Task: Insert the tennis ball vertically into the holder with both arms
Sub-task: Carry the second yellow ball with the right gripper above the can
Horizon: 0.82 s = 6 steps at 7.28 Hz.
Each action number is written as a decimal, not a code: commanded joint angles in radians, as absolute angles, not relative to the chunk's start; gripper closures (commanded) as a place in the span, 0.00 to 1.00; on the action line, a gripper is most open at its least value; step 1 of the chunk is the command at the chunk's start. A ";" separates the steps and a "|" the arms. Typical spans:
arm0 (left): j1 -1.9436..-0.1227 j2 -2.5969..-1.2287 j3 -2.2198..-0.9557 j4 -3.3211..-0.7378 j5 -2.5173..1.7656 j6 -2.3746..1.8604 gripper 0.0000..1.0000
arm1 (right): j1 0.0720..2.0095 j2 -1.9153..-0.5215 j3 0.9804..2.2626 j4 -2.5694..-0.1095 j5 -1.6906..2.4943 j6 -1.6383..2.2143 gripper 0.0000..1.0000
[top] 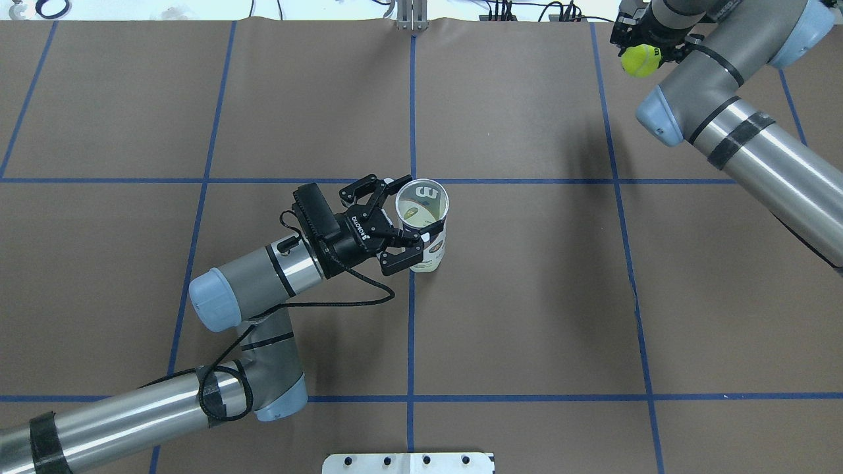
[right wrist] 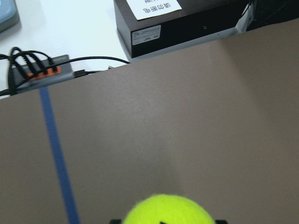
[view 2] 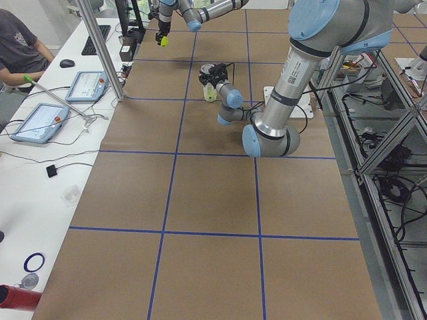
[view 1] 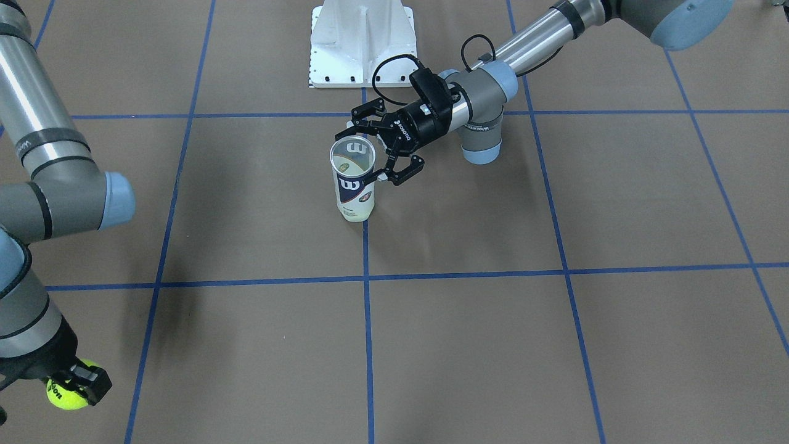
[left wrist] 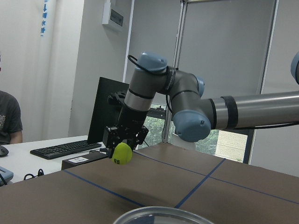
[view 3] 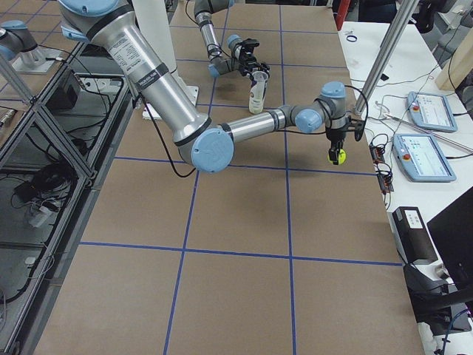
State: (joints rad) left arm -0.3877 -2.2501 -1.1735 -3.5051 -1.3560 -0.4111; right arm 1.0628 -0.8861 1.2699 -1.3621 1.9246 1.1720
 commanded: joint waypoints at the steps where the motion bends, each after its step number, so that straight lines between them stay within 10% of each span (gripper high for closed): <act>1: -0.387 -2.252 -1.173 -3.505 -1.356 -0.411 0.09 | 1.004 -0.903 1.663 -1.706 2.034 1.334 1.00; 6: -0.387 -2.256 -1.172 -3.504 -1.356 -0.411 0.10 | 0.770 -0.766 1.891 -1.858 2.029 1.684 1.00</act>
